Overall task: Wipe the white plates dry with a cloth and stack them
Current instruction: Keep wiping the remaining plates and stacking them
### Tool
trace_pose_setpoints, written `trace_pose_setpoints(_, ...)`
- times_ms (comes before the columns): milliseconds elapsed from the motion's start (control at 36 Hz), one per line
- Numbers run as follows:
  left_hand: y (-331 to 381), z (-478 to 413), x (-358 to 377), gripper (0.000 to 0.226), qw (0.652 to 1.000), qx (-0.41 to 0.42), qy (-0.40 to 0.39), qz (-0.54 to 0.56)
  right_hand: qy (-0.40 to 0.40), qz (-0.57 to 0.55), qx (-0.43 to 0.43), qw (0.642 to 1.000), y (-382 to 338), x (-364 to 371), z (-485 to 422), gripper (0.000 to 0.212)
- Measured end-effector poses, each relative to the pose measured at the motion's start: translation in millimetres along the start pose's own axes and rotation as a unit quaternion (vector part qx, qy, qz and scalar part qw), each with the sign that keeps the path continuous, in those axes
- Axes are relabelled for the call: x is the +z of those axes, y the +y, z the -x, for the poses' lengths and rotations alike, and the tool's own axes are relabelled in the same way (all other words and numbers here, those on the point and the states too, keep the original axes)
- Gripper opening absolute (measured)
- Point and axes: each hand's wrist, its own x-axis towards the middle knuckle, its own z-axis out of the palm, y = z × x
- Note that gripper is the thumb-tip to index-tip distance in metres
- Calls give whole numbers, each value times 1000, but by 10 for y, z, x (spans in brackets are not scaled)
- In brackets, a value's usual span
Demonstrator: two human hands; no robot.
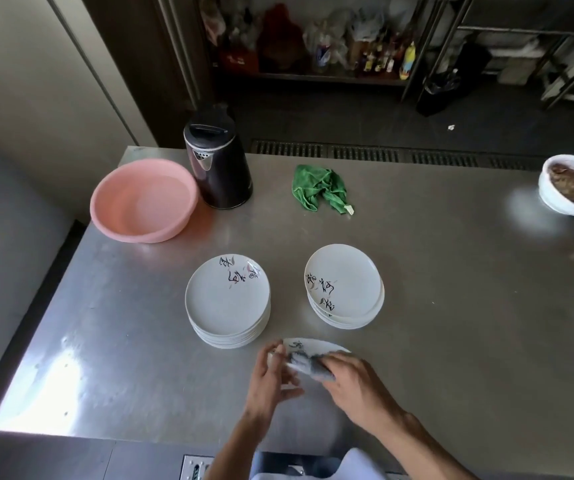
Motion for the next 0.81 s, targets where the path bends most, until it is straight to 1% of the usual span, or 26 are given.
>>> trace_pose_setpoints(28, 20, -2, -30, 30, 998, 35, -5, -54, 18, -28, 27, 999, 20, -69, -20, 12)
trace_pose_setpoints(56, 38, -3, -68, 28, 988, 82, -4, -132, 29, -51, 55, 997, 39, -136, -44, 7)
trace_pose_setpoints(83, 33, -14, -113, 24, 968, 135, 2, -213, 26, -64, 76, 995, 61, -202, -68, 9)
trace_pose_setpoints(111, 15, -20, -158, 21, 944, 182, 7, -275, 20, -73, 83, 994, 86, -258, -91, 23)
trace_pose_setpoints(139, -15, -44, -200, 21, 922, 225, 8, -313, 16, -81, 79, 993, 105, -310, -104, 37)
trace_pose_setpoints(167, -30, -60, -216, 19, 910, 249, 1, -332, 14, -93, 80, 992, 128, -349, -111, 46)
trace_pose_setpoints(194, -30, -59, -218, 19, 909, 254, -12, -330, 10, -108, 92, 990, 137, -378, -120, 46)
trace_pose_setpoints(250, 20, 5, -191, 29, 927, 222, -49, -298, 19, -136, 126, 982, 191, -373, -116, 36)
trace_pose_setpoints(306, 44, 23, -159, 37, 934, 210, -65, -280, 58, -131, 142, 979, 262, -305, -76, 35)
trace_pose_setpoints(361, 12, 28, -134, 32, 934, 214, -69, -277, 117, -116, 153, 975, 294, -245, -2, 32)
trace_pose_setpoints(389, -5, 43, -120, 30, 934, 214, -72, -277, 141, -106, 160, 971, 298, -218, 34, 24)
trace_pose_setpoints(417, -30, 56, -112, 29, 936, 209, -73, -273, 161, -94, 167, 968, 303, -183, 67, 15)
trace_pose_setpoints(444, -66, 72, -113, 29, 940, 202, -67, -265, 173, -84, 175, 966, 308, -137, 97, 11)
trace_pose_setpoints(528, -148, 107, -118, 34, 959, 175, -33, -220, 184, -62, 202, 960, 302, 31, 187, 8)
trace_pose_setpoints(583, -189, 109, -96, 37, 972, 142, -14, -189, 166, -68, 227, 957, 275, 137, 232, 16)
trace_pose_setpoints(639, -210, 110, -43, 38, 983, 90, -1, -159, 128, -88, 235, 960, 203, 221, 250, 27)
trace_pose_setpoints(667, -224, 104, -13, 37, 988, 59, 3, -139, 100, -90, 209, 969, 153, 263, 252, 35)
trace_pose_setpoints(722, -277, 66, 40, 25, 995, -1, 11, -94, 25, -67, 111, 991, 103, 391, 259, 52)
trace_pose_setpoints(778, -321, 32, 80, 14, 998, -49, 8, -49, -64, -18, 39, 997, 116, 536, 277, 59)
trace_pose_setpoints(806, -326, 28, 92, 13, 997, -69, 10, -34, -97, 0, 16, 995, 137, 594, 303, 59)
